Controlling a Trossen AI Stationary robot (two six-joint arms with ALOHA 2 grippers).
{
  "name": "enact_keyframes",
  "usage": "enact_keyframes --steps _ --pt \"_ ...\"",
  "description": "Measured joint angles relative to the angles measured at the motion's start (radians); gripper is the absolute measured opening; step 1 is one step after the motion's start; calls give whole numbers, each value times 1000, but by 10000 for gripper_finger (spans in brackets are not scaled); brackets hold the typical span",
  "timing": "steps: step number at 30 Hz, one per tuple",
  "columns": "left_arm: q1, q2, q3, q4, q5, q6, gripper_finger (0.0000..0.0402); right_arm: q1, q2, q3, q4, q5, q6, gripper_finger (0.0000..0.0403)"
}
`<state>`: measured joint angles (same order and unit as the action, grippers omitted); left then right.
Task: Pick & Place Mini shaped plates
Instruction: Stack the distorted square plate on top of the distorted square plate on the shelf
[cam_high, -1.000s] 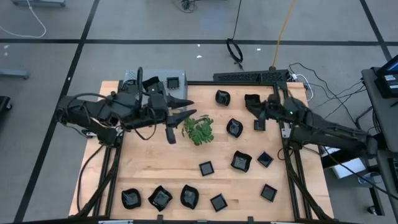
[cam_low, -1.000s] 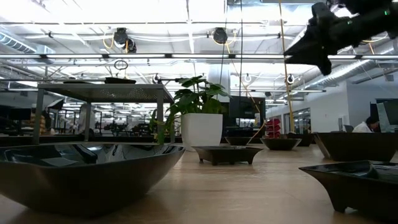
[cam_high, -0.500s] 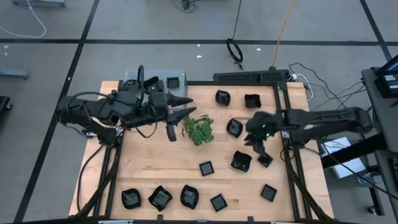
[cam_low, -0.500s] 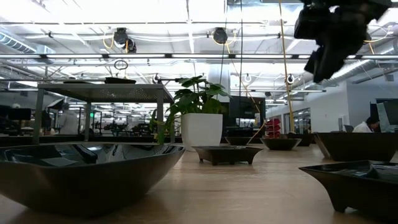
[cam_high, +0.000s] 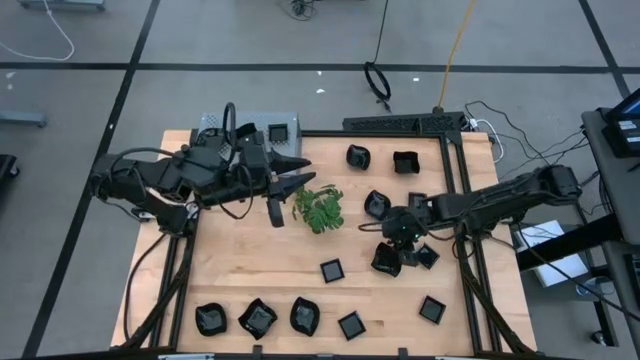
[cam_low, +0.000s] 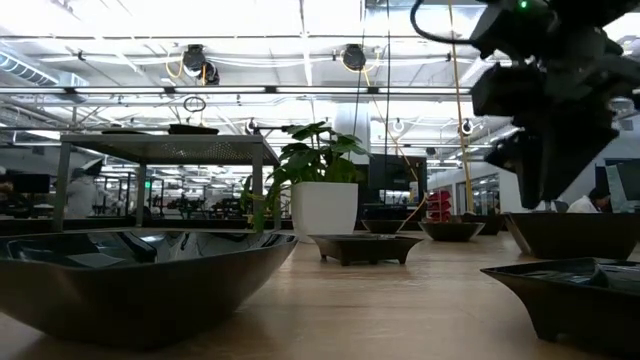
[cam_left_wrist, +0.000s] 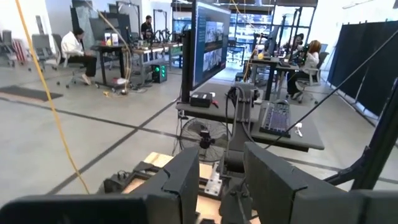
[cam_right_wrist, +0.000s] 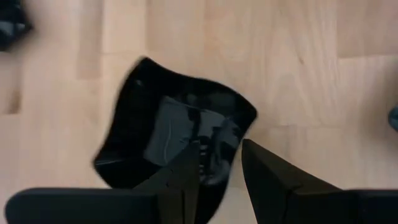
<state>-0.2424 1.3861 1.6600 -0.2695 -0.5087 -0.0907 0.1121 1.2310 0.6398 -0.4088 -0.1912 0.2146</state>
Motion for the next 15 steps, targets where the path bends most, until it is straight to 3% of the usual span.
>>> enact_keyframes --steps 6,15 --pt "0 0 0 -36 2 -60 127 8 15 -35 48 56 0 105" --pt "0 1 0 -50 2 -76 127 8 15 -124 154 57 42 104"
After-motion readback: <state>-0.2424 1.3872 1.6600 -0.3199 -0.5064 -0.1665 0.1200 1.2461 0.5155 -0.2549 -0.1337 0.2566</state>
